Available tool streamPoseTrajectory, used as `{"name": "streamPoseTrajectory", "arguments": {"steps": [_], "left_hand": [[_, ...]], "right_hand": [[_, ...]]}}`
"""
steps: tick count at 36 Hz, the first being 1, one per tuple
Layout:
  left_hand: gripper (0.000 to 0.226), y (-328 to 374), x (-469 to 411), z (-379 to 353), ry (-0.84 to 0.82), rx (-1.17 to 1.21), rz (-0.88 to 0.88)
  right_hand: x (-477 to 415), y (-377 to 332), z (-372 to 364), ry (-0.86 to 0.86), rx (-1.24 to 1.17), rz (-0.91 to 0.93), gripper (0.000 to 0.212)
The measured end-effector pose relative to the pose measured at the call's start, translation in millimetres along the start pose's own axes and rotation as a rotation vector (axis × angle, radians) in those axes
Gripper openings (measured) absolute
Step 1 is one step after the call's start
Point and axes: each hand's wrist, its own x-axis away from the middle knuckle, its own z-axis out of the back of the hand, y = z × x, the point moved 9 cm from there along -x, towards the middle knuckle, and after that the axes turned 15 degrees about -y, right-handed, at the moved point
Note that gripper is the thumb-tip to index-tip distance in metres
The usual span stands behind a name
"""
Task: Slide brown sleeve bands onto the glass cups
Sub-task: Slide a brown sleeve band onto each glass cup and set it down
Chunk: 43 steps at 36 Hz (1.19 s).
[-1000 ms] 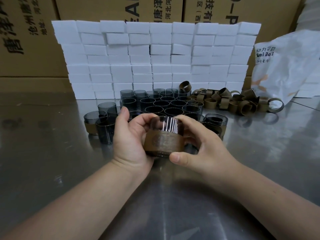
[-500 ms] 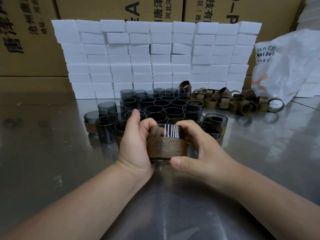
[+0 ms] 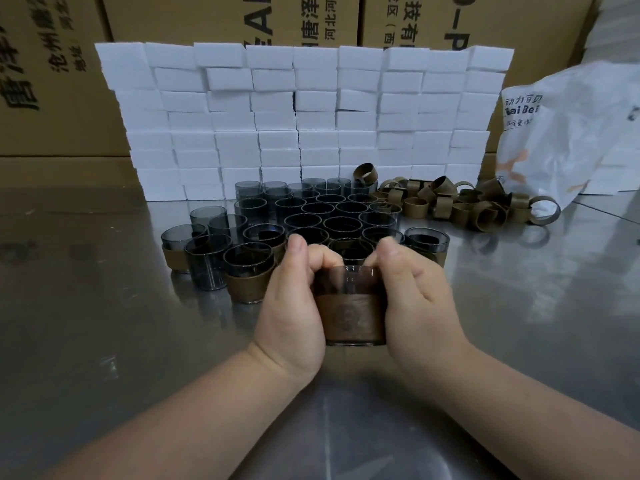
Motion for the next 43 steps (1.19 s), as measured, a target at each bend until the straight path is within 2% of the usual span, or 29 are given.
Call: {"name": "streamPoseTrajectory", "arguments": {"steps": [2, 7, 10, 19, 43], "left_hand": [[0.057, 3, 0, 1, -0.002, -0.035, -0.003], [0.058, -1, 2, 4, 0.018, -0.084, 0.037], [0.058, -3, 2, 1, 0.011, -0.111, 0.048], [0.055, -7, 2, -2, -0.031, -0.103, 0.067], [0.058, -2, 5, -4, -0.055, -0.187, 0.055]], "right_hand": [[1, -4, 2, 0.033, 0.05, 0.045, 0.048], [-3, 3, -15, -0.128, -0.053, -0.022, 0.061], [-2, 5, -12, -0.094, 0.001, -0.04, 0.064], [0, 10, -8, -0.038, 0.039, -0.075, 0.05], [1, 12, -10, -0.085, 0.057, -0.111, 0.05]]}}
